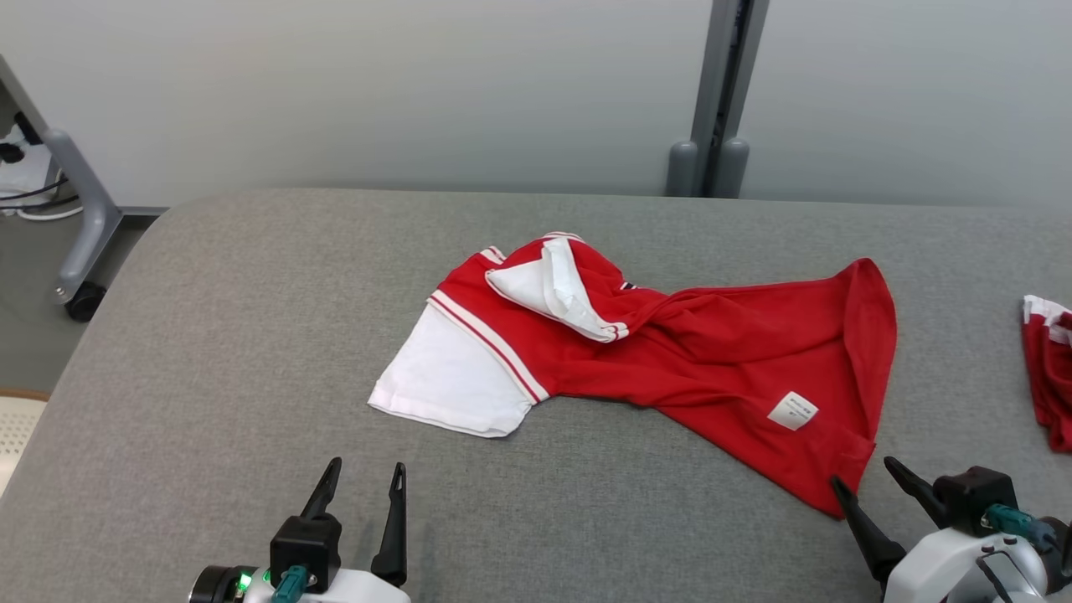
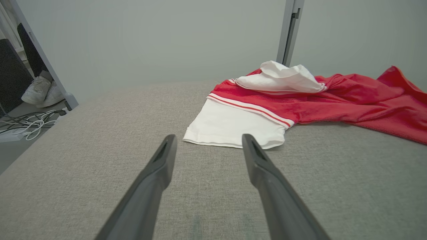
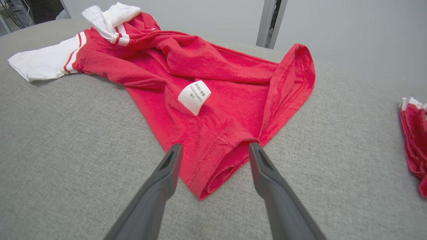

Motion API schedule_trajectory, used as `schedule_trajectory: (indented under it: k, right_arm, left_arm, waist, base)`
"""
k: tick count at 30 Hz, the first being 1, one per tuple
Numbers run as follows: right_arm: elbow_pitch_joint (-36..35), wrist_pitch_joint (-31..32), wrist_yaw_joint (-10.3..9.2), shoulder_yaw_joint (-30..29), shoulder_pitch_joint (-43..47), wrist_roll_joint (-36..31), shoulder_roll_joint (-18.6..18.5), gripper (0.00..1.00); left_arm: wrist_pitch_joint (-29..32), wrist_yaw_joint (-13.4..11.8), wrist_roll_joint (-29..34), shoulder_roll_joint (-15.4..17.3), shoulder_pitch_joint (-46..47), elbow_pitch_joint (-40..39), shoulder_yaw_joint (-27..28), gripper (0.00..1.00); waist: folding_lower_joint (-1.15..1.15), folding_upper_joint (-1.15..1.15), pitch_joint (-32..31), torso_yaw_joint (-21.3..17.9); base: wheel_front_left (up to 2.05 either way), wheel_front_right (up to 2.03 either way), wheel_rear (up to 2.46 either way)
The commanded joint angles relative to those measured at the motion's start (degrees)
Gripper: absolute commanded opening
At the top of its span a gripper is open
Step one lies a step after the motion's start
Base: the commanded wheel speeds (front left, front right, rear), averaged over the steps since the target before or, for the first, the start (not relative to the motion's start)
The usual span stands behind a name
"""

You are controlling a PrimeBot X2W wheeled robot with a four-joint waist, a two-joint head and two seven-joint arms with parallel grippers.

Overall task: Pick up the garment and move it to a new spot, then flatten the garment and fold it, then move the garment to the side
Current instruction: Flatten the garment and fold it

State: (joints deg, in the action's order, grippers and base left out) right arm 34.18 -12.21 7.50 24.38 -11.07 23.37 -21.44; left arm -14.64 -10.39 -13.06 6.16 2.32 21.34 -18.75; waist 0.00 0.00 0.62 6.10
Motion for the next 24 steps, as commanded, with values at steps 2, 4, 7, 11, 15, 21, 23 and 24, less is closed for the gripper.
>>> schedule_trajectory:
  k: [2,4,7,11,15,21,23,24]
  right_arm:
    - [1.46,0.63,-0.01,0.36,-1.30,1.64,0.39,1.00]
    - [3.20,1.23,-0.01,0.18,-2.05,2.88,0.85,1.00]
    - [5.69,1.15,-0.01,0.21,-3.14,3.85,1.31,1.00]
    - [8.21,-0.20,-0.01,0.54,-4.99,4.54,1.93,1.00]
    - [9.61,-1.41,-0.01,1.38,-6.54,4.71,2.25,0.46]
    - [8.83,-2.73,-0.01,3.69,-7.23,3.10,1.82,0.00]
    - [6.93,-2.95,-0.01,4.73,-6.35,2.68,1.67,0.00]
    - [5.57,-3.02,-0.01,5.36,-5.59,2.67,1.59,0.00]
  left_arm:
    - [0.07,-0.12,0.00,0.34,0.83,-0.27,0.01,1.00]
    - [0.11,-0.18,-0.07,0.55,0.97,-0.30,-0.04,1.00]
    - [0.11,-0.28,-0.10,0.80,1.30,-0.46,-0.12,1.00]
    - [0.15,-0.46,-0.14,1.19,1.83,-0.76,-0.07,1.00]
    - [0.30,-0.69,-0.27,1.47,1.82,-0.94,-0.20,1.00]
    - [0.32,-1.23,-0.55,1.61,1.48,-1.09,-0.13,1.00]
    - [0.30,-1.36,-0.72,1.67,1.13,-1.17,0.00,1.00]
    - [0.27,-1.40,-0.90,1.71,0.93,-1.20,0.10,1.00]
  waist:
    - [0.00,0.00,0.61,1.09]
    - [0.00,0.00,0.91,1.72]
    - [0.00,0.00,1.40,2.72]
    - [0.00,0.00,1.98,3.63]
    - [0.00,0.00,2.16,3.97]
    - [0.00,0.00,1.62,3.46]
    - [0.00,0.00,1.28,2.95]
    - [0.00,0.00,1.12,2.63]
  base:
    - [0.00,0.00,0.00]
    - [0.00,0.00,0.00]
    - [0.00,0.00,0.00]
    - [0.00,0.00,0.00]
    - [0.00,0.00,0.00]
    - [0.00,0.00,0.00]
    - [0.00,0.00,0.00]
    - [0.00,0.00,0.00]
